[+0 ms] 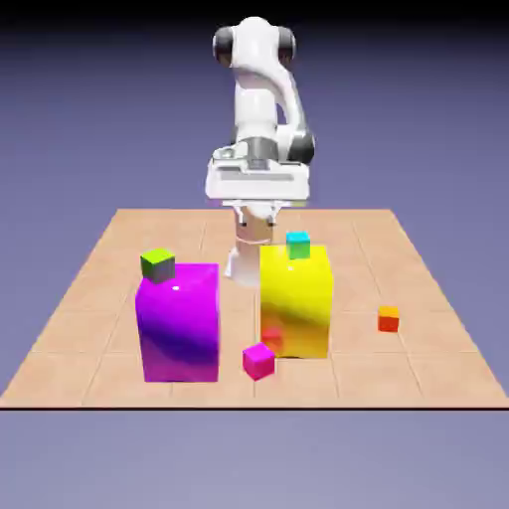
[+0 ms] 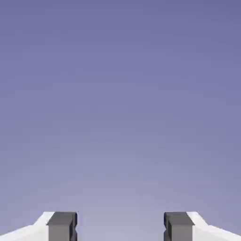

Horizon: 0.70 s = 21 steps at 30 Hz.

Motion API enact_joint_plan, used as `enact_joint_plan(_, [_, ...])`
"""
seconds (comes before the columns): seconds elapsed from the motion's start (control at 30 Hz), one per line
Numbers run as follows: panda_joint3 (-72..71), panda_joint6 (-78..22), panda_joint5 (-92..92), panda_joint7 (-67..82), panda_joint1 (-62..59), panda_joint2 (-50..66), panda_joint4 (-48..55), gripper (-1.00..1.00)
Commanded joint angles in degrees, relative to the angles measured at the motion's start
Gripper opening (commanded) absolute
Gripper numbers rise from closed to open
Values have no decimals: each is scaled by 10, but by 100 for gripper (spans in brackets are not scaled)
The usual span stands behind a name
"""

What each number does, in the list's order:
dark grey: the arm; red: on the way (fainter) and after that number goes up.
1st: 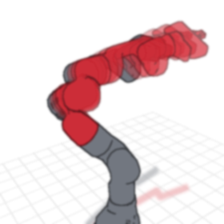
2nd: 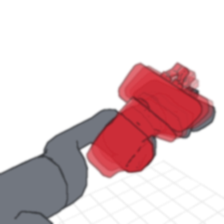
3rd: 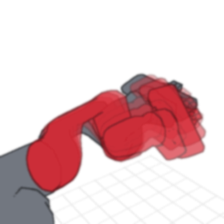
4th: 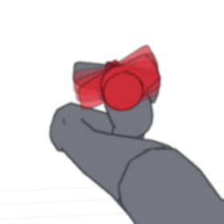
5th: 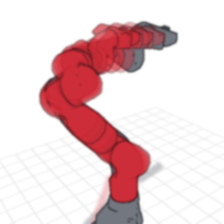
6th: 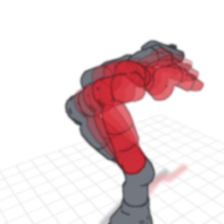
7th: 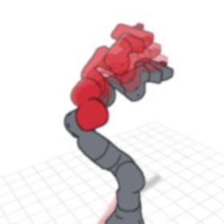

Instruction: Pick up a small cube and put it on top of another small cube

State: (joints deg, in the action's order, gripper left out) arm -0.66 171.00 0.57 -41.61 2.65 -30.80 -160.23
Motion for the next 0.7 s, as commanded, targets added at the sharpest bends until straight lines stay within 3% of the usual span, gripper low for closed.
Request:
enact_joint_plan(0.0, [-16,-25,7,-17,14,19,10,0])
enact_joint_plan(0.4, [-225,-293,69,-261,139,260,128,0])
enact_joint_plan(0.67, [-376,-283,-1,-460,30,401,151,0])
